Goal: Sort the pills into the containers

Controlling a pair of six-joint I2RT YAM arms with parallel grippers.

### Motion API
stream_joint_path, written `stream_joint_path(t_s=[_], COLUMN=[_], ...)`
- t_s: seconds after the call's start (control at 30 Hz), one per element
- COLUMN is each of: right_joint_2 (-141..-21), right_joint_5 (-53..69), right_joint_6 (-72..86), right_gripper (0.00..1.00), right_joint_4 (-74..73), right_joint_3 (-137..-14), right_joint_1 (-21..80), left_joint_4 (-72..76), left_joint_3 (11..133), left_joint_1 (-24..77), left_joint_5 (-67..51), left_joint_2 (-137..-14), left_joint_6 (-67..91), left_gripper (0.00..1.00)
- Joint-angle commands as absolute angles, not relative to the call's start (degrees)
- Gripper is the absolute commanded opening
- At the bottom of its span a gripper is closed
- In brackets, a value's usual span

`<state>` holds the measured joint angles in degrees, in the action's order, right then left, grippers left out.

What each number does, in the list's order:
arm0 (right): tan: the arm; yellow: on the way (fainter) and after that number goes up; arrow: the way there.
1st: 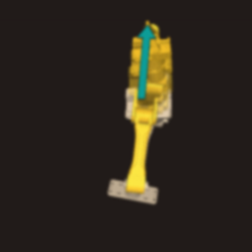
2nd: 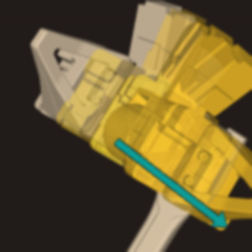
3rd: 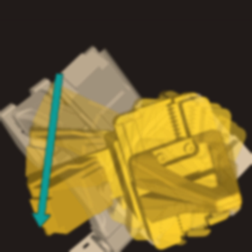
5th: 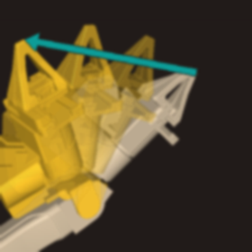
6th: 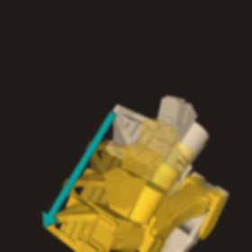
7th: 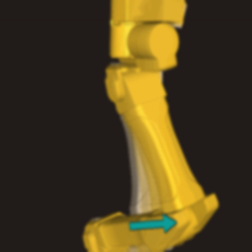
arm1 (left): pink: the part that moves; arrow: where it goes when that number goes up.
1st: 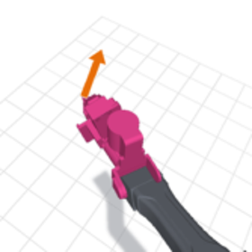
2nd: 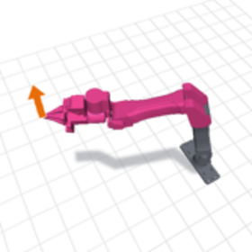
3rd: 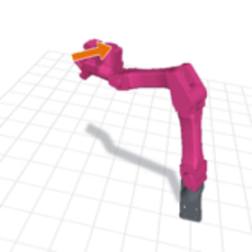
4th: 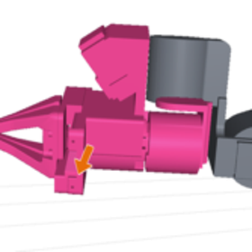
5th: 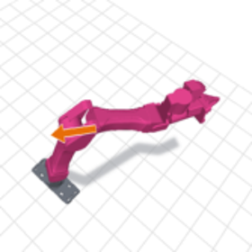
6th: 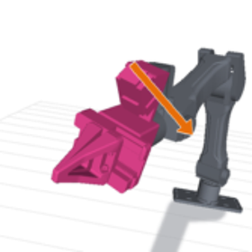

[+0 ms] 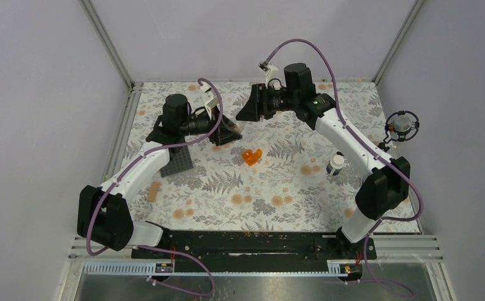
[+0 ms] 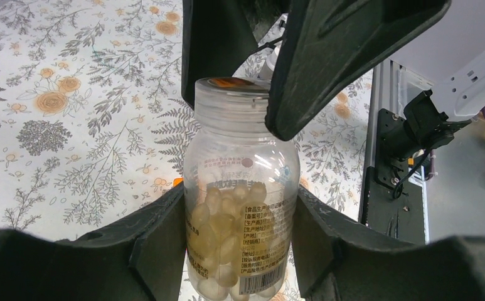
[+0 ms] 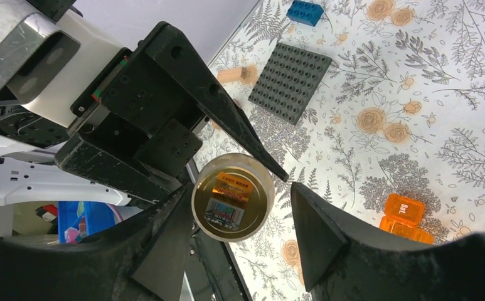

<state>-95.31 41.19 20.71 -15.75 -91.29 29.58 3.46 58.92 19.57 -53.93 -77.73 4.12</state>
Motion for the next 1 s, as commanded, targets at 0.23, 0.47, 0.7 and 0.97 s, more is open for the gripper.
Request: stream_joint_path(t_s=[0.23, 0.47, 0.7, 0.97], right_joint_2=[-93.8, -87.3, -83.6, -83.7], right_joint_5=[41.3, 47.6, 50.9, 40.6], right_joint_6=[16.4, 7.3, 10.9, 14.3], right_gripper=[0.33, 0.31, 0.31, 0.33], right_joint_4=[-17.0, -11.8, -2.5, -3.1], right_joint_3=[-94.6, -87.7, -82.8, -80.7], right_joint_1=[30.8, 29.2, 26.8, 25.9], left_joint_4=[4.1, 2.9, 3.2, 1.0], left_joint_3=[62.4, 62.1, 60.8, 59.9], left_joint_1=[19.8, 19.8, 19.8, 20.0], left_joint_5=[-57.0, -62.5, -66.1, -60.0], left_joint_2=[-77.9, -77.5, -76.6, -76.0], left_joint_6=[2.4, 4.0, 4.9, 1.9], left_gripper=[0.0, 0.0, 0.0, 0.0])
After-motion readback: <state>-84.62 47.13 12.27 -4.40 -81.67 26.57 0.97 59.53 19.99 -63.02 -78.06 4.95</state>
